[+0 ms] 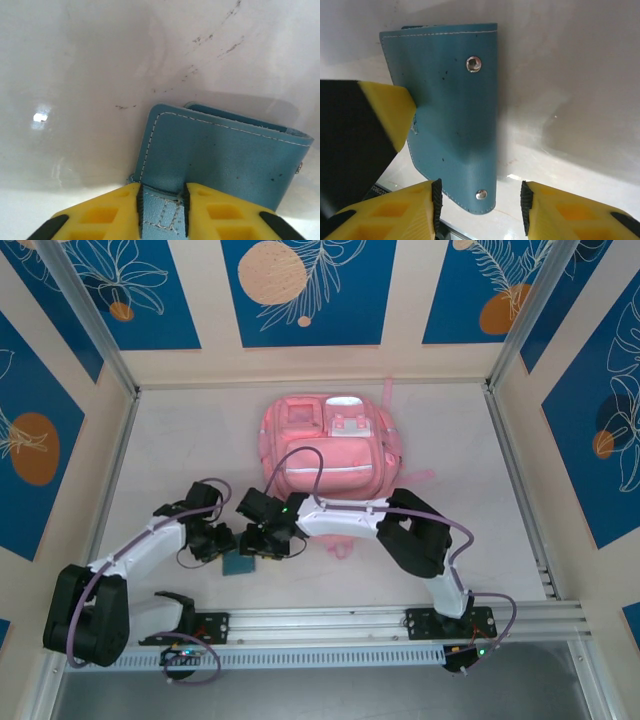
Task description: Pack the student bag
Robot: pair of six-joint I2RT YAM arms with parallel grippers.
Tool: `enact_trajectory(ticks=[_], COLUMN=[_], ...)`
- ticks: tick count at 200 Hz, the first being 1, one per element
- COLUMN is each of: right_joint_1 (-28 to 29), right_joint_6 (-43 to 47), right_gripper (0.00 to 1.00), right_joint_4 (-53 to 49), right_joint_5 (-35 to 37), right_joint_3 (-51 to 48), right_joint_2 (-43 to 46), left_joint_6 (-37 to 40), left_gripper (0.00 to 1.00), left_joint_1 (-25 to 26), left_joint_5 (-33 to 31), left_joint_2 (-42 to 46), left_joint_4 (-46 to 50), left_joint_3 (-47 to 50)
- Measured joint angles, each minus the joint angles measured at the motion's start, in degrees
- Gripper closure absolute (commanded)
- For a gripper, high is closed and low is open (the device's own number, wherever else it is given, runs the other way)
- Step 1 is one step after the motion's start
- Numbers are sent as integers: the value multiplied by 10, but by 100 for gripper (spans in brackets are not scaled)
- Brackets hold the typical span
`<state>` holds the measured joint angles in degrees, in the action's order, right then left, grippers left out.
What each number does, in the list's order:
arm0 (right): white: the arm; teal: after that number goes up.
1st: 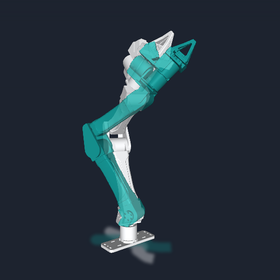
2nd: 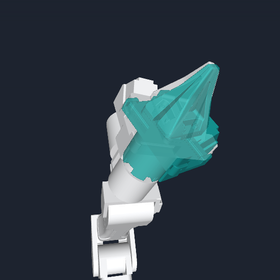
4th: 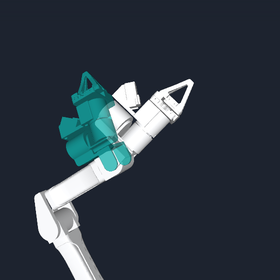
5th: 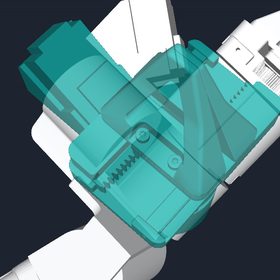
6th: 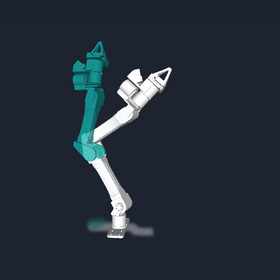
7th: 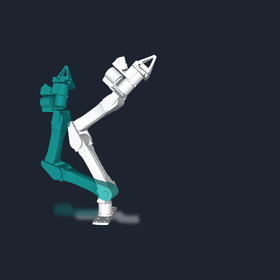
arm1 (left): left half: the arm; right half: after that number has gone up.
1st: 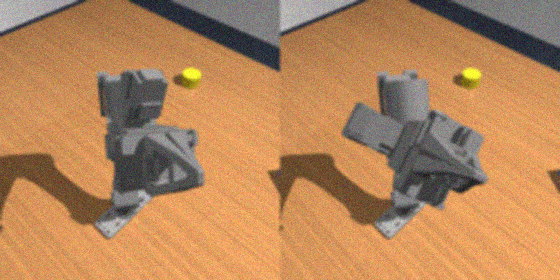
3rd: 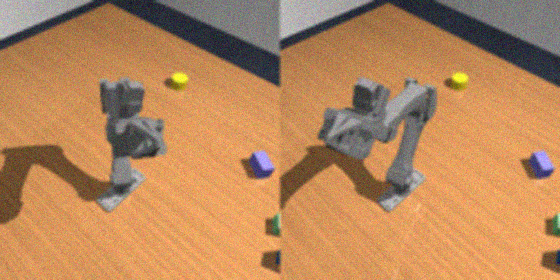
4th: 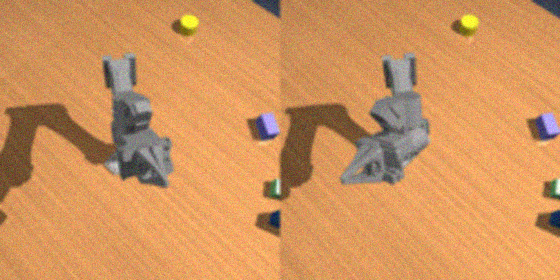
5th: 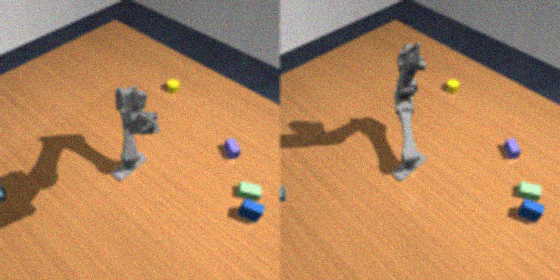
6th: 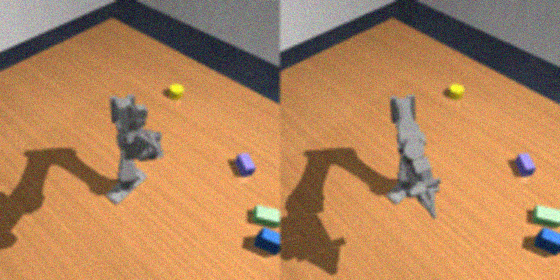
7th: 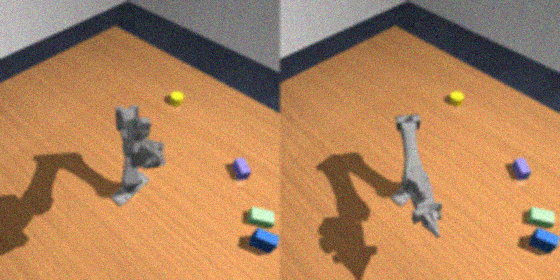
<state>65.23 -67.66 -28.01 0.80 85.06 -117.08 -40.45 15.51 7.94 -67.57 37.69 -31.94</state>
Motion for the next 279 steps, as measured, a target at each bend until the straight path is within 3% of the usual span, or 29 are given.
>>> enact_trajectory(ticks=[81, 113, 131, 164, 180, 208, 252, 279], right_joint_1=[-6, -9, -10, -9, -7, -1, 1, -35], right_joint_6=[17, 22, 20, 32, 42, 69, 104, 118], right_gripper=[62, 87, 95, 100, 100, 100, 100, 100], right_joint_4=[-16, -18, -16, -6, -11, -20, -50, -86], right_joint_5=[-54, -65, -68, -49, -25, 23, 99, 130], right_joint_3=[46, 46, 45, 28, 12, -28, -111, -157], right_joint_2=[-55, -58, -57, -33, 0, 92, 291, 402], left_joint_6=[-2, -2, -2, 1, 7, 14, 28, 38], left_gripper=[85, 85, 82, 62, 47, 34, 32, 28], left_joint_1=[0, 0, -1, -14, -18, -20, -16, 32], left_joint_5=[6, 8, 10, 11, 10, 9, 17, 11], left_joint_2=[0, 4, 15, 54, 76, 96, 89, 54], left_joint_4=[-8, -9, -7, 23, 48, 80, 90, 70], left_joint_3=[2, 2, 4, 1, -18, -82, -185, -254])
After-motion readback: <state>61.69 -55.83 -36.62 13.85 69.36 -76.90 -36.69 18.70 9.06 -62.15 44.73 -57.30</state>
